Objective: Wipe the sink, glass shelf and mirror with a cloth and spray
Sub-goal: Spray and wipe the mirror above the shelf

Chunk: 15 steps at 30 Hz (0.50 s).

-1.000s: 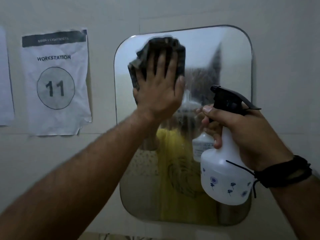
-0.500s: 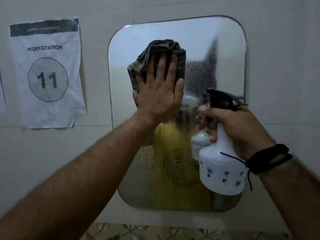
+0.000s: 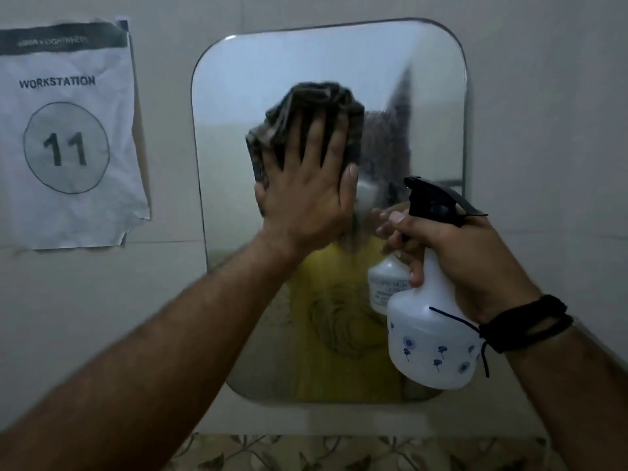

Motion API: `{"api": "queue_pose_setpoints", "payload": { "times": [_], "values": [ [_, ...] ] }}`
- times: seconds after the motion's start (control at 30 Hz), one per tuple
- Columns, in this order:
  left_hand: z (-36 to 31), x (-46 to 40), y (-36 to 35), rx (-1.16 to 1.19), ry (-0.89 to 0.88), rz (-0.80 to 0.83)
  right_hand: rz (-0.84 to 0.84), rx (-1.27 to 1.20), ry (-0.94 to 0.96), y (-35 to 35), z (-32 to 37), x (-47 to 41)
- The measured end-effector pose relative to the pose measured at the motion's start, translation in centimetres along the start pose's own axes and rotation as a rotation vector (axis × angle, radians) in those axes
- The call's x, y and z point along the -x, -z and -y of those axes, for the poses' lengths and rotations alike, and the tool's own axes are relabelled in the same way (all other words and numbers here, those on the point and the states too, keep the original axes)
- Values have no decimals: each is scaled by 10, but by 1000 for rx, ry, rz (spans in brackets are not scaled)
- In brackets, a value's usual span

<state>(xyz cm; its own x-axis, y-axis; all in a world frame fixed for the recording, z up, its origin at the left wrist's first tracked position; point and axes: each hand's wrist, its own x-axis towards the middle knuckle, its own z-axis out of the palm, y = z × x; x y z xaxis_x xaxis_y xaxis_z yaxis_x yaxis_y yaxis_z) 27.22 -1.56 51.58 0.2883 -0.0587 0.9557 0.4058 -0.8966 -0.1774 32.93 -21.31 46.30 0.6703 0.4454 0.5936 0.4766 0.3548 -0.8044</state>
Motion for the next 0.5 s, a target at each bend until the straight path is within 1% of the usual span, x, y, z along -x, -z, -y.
{"api": "queue_pose_setpoints", "payload": {
  "times": [0.07, 0.13, 0.2, 0.33, 0.4, 0.5],
  "values": [
    [0, 10, -4, -24, -14, 43, 1, -5, -3, -1, -3, 5],
    [3, -8, 1, -15, -27, 86, 1, -5, -12, -2, -6, 8],
    [6, -37, 10, -5, -33, 90, -3, 1, -18, -3, -8, 8],
    [10, -82, 17, 50, 53, 89, -16, 2, -14, -6, -10, 6],
    [7, -77, 14, 43, 59, 56, -11, 5, -11, -5, -11, 9],
    [-3, -27, 3, 31, 36, 30, -10, -26, -24, -5, -12, 18]
  ]
}}
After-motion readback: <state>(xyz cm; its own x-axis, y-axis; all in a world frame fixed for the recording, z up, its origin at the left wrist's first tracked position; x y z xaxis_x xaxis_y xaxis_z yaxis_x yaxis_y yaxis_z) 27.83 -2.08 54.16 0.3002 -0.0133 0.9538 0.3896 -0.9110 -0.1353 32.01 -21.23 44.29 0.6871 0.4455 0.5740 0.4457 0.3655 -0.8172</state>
